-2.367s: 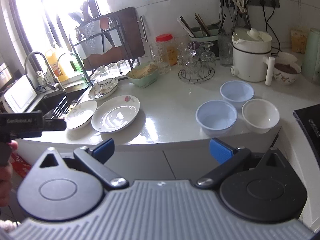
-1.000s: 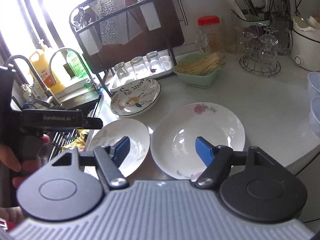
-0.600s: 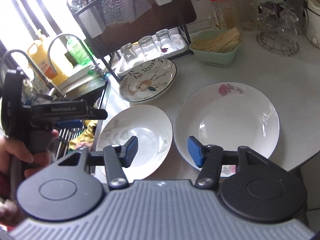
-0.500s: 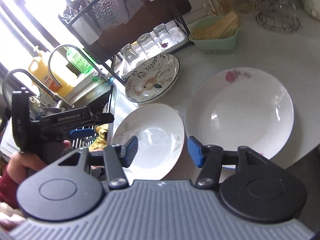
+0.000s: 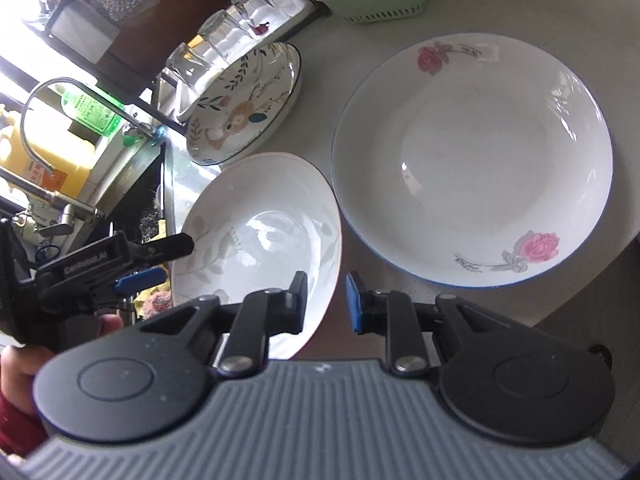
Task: Organize plates and bowls
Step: 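Move both grippers toward the rim of the grey-leaf white plate, then close both grippers on the rim of the grey-leaf plate, then lift the grey-leaf plate and carry it over the pink-rose plate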
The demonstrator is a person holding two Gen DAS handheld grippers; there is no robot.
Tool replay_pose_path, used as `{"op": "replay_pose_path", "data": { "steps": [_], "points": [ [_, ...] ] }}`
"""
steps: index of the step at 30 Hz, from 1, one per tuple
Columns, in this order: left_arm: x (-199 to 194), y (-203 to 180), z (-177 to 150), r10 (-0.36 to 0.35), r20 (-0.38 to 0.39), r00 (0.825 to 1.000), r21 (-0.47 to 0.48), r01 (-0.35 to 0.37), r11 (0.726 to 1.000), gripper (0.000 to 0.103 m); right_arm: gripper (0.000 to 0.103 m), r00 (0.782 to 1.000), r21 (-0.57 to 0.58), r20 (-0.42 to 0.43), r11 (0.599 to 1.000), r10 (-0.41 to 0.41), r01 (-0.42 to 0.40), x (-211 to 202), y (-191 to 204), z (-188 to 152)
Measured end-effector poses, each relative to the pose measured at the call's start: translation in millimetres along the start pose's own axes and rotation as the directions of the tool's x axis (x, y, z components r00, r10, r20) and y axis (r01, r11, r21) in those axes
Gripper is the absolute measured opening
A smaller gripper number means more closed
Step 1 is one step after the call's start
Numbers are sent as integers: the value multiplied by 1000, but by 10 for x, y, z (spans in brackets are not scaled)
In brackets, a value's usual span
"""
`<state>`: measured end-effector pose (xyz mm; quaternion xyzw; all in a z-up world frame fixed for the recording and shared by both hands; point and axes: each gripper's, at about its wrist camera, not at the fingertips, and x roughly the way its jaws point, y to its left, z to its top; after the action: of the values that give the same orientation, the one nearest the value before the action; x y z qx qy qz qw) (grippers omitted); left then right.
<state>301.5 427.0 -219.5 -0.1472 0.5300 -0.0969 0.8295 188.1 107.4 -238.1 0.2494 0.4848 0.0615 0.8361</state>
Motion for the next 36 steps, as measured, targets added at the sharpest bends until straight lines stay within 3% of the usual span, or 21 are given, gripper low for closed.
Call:
{"op": "replay_pose_path", "data": {
  "steps": [3, 5, 8, 12, 15, 23, 25, 27, 36],
  "points": [
    [46, -6, -7, -17, -7, 1000, 25, 17, 1000, 85, 24, 1000, 20, 14, 1000, -5, 5, 18, -2, -6],
    [76, -12, 3, -25, -8, 1000, 43, 26, 999, 69, 21, 1000, 20, 26, 1000, 0, -1, 24, 9, -6],
    [105, -29, 33, -23, -2, 1000, 69, 23, 997, 55, 19, 999, 28, 47, 1000, 5, -7, 37, -11, 19],
    [168, -43, 61, -15, -4, 1000, 83, 16, 996, 41, 14, 999, 45, 52, 999, 8, -11, 67, -36, 85],
    [199, -86, 68, 12, 8, 1000, 118, -13, 993, 39, 14, 999, 20, 43, 1000, 8, -9, 122, 1, 120],
    [283, -10, 160, -38, 5, 999, 78, 37, 996, 39, 15, 999, 25, 12, 999, 34, -34, 333, -42, 149],
    [268, -15, 176, -9, 9, 1000, 92, 8, 996, 39, 16, 998, 13, -28, 998, 63, -62, 359, -30, 181],
    [243, 40, 204, -32, -2, 999, 67, 32, 997, 39, 16, 995, 2, -60, 996, 84, -84, 364, -20, 197],
    [45, 64, 389, -79, -9, 997, -1, 79, 997, 39, 16, 987, -13, -18, 987, 159, -159, 177, 69, 336]
  ]
}}
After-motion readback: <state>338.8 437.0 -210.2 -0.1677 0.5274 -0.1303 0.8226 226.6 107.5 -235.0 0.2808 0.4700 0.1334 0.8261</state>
